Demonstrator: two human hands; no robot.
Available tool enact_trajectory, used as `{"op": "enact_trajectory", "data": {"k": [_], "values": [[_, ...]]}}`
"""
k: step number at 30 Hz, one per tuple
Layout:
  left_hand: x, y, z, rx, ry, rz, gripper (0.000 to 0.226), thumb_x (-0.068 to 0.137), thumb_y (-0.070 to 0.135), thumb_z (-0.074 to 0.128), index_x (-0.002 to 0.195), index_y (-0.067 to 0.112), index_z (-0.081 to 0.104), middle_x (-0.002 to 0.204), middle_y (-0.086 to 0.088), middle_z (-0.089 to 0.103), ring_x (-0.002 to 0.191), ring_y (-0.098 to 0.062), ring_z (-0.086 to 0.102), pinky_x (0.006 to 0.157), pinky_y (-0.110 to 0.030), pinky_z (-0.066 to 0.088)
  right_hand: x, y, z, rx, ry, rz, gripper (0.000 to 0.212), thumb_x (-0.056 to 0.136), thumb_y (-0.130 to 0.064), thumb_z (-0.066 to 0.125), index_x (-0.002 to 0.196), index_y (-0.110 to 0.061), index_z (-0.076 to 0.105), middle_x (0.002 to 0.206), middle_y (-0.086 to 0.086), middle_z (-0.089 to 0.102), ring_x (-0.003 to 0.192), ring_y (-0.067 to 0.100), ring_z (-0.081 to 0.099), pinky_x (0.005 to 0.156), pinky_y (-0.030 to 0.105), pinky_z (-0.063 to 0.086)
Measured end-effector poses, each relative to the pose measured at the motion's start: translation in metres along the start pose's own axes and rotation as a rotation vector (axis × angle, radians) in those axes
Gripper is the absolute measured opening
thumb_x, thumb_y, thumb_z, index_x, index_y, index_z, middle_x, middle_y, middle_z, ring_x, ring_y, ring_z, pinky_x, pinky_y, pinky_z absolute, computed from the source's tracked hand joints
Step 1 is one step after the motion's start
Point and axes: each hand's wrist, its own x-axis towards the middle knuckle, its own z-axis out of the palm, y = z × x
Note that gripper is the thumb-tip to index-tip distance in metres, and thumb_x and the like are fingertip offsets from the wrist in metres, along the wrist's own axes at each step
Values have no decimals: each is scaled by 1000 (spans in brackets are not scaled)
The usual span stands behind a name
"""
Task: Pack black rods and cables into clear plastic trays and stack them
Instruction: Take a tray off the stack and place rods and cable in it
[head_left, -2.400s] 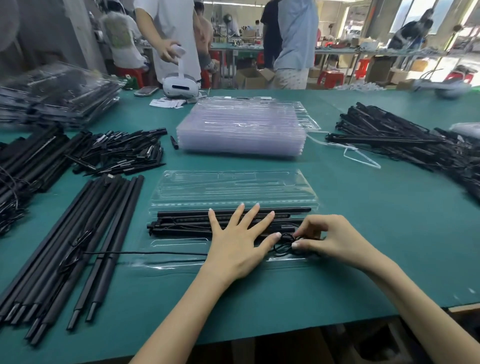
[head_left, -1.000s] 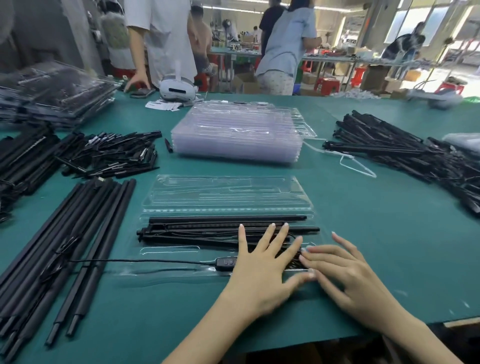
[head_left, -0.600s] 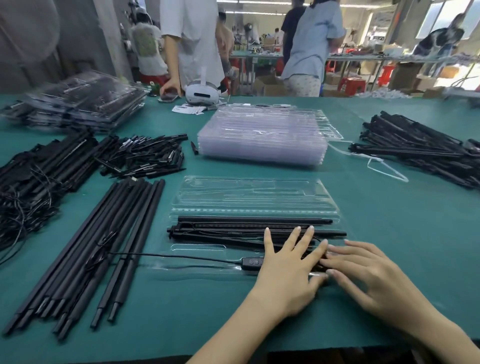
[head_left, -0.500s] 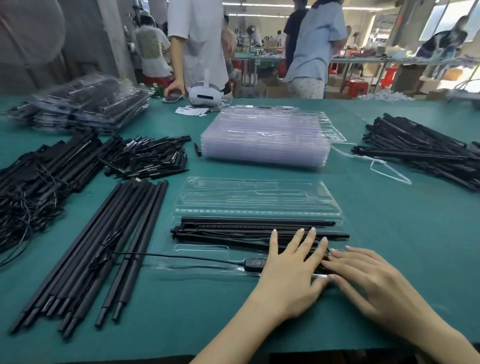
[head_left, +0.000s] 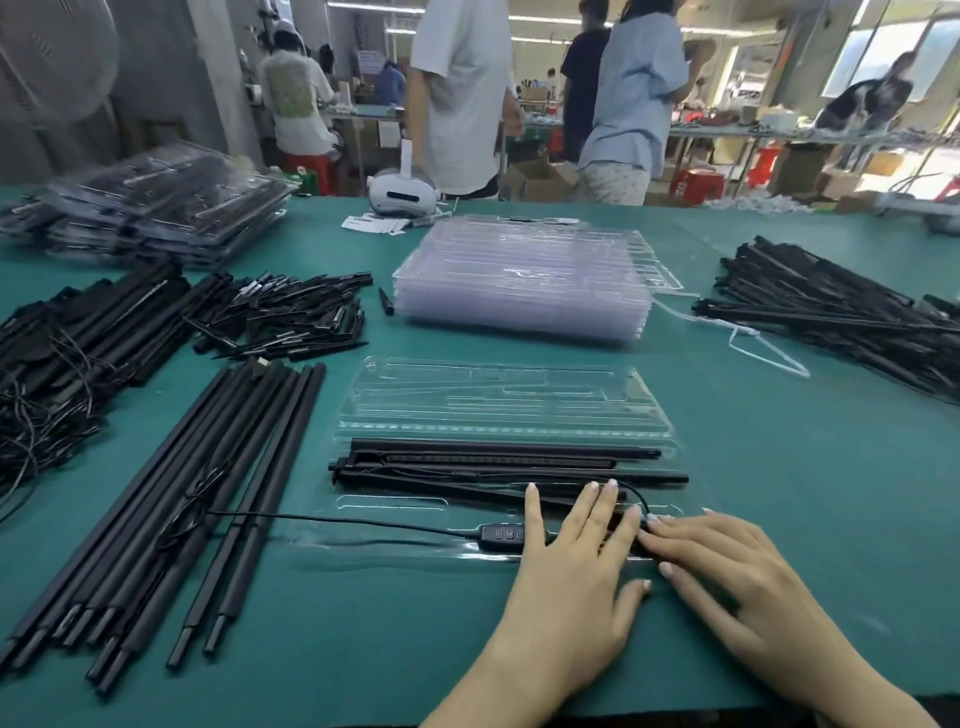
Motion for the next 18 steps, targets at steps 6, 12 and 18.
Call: {"op": "enact_trajectory", "data": {"k": [6, 12, 18], "values": [[1, -1, -1, 24, -3, 35, 53, 84, 52, 31, 127, 39, 59, 135, 6, 56, 126, -7, 51, 97, -52, 23, 33, 16, -25, 423, -197, 269, 22, 92, -28, 55, 94, -38, 75, 94, -25, 71, 95, -9, 62, 95, 10, 38], [-1, 1, -3, 25, -13, 18, 53, 84, 51, 32, 125, 38, 61, 133, 8, 57, 125, -7, 51, 97, -52, 23, 107, 63, 7, 641, -20, 804, 43, 96, -25, 54, 138, -28, 43, 128, 4, 54, 116, 16, 53, 108, 39, 37], [1, 2, -4, 40, -26, 19, 52, 81, 52, 31, 120, 41, 64, 130, 9, 60, 122, -6, 54, 97, -52, 24, 147, 81, 18, 1062, 165, 1074, 55, 92, -26, 60, 140, -16, 34, 107, 5, 49, 85, 15, 52, 76, 29, 46]]}}
